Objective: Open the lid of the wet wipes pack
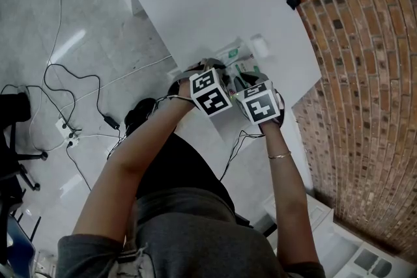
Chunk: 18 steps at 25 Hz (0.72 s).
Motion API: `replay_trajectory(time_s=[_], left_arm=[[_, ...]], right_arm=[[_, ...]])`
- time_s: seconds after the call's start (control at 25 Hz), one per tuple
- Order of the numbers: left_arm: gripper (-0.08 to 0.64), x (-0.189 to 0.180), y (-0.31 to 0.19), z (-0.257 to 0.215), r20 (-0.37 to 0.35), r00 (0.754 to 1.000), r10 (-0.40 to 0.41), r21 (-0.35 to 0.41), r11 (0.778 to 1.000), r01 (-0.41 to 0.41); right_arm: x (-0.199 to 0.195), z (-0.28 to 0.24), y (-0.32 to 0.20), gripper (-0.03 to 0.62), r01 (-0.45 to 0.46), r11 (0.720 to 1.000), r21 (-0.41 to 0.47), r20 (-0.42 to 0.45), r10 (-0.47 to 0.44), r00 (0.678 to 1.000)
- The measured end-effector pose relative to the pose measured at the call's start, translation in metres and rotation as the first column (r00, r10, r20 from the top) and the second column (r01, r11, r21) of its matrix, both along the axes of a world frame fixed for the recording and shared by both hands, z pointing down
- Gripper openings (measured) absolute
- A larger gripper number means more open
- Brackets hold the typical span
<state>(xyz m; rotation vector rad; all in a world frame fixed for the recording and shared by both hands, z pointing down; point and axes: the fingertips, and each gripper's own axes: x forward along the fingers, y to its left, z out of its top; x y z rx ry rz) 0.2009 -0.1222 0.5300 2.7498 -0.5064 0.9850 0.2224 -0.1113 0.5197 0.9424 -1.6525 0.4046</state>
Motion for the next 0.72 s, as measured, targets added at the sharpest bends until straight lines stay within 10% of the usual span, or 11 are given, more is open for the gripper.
replay_trajectory(time_s=[0.72], left_arm=[[0.135,-0.0016,-0.0006,-0.0001,-0.008,1.000,-0.003,0.000,1.000,0.003]], right_arm=[[0.0042,-0.0087,-0.0044,0.041,-0.057,0.994,-0.090,0.196,0.074,0.978]])
